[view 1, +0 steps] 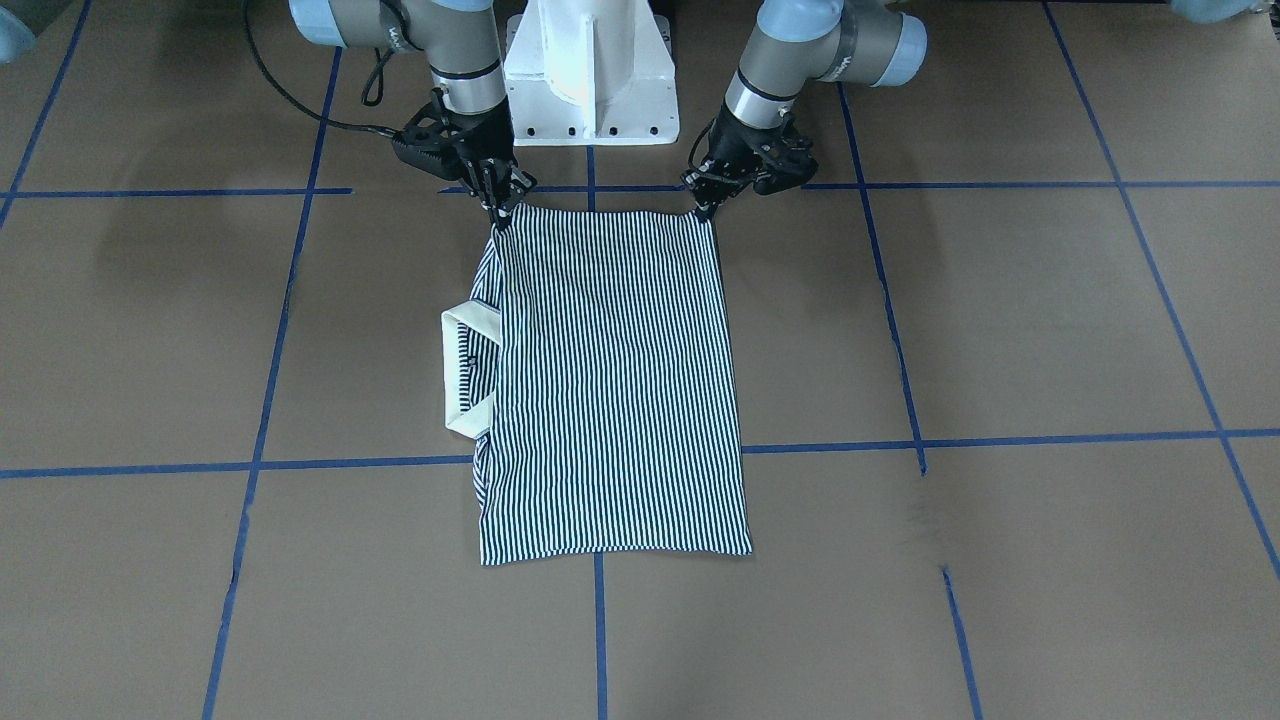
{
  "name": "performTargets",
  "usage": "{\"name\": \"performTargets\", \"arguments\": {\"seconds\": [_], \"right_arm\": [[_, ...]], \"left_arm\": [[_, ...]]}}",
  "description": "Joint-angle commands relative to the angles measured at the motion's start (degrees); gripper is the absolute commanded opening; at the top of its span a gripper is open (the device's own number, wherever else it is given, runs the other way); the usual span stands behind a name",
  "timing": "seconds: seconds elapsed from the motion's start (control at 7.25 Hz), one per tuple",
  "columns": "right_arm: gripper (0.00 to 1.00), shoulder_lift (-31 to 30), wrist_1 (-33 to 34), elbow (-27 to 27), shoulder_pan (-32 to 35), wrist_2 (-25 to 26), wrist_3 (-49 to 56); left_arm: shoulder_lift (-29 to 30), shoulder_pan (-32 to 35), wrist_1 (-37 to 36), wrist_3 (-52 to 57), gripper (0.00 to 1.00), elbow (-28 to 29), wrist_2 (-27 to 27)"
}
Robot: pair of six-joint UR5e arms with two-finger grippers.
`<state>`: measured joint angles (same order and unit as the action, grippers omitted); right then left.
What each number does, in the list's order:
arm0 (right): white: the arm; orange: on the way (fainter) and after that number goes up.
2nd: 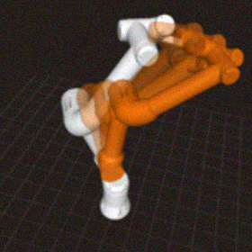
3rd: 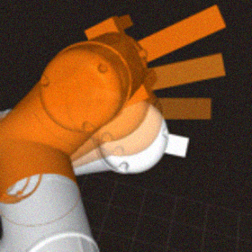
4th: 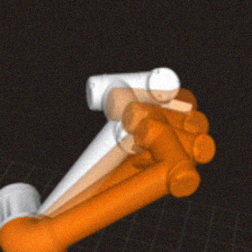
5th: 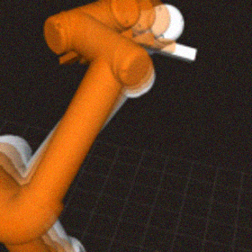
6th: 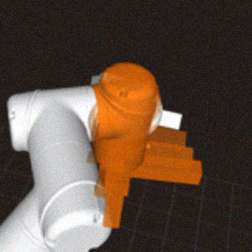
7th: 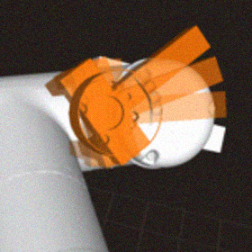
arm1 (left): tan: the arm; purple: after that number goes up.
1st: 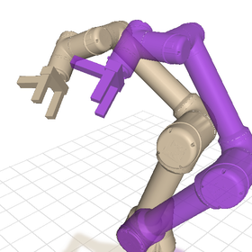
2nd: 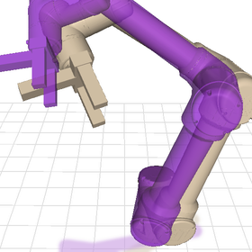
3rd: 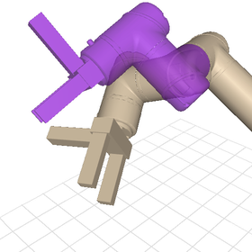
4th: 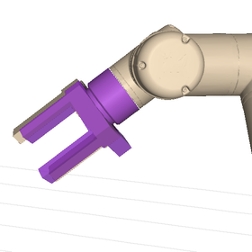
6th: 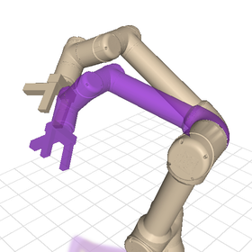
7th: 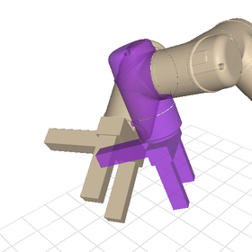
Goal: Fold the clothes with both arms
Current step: 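Grasp the shirt's near edge with both grippers and fold it away from the robot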
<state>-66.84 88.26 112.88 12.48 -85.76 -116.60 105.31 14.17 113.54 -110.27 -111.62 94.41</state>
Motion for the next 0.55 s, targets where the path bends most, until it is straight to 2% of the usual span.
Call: {"name": "performTargets", "arguments": {"seconds": [0.0,0.28,0.41], "right_arm": [[0.0,-3.62,1.47,7.04,-0.69,-0.37,-0.73],[0.0,-4.44,5.59,12.51,-1.23,-3.27,-6.42],[0.0,-3.92,8.83,17.67,-0.88,-3.28,-6.27]], "left_arm": [[-0.11,-0.98,-7.5,-0.9,0.0,-9.36,0.51],[-0.28,-1.25,-8.69,-2.32,0.0,-15.88,1.04],[0.16,-1.08,-11.3,-2.32,0.0,-19.39,3.83]]}}
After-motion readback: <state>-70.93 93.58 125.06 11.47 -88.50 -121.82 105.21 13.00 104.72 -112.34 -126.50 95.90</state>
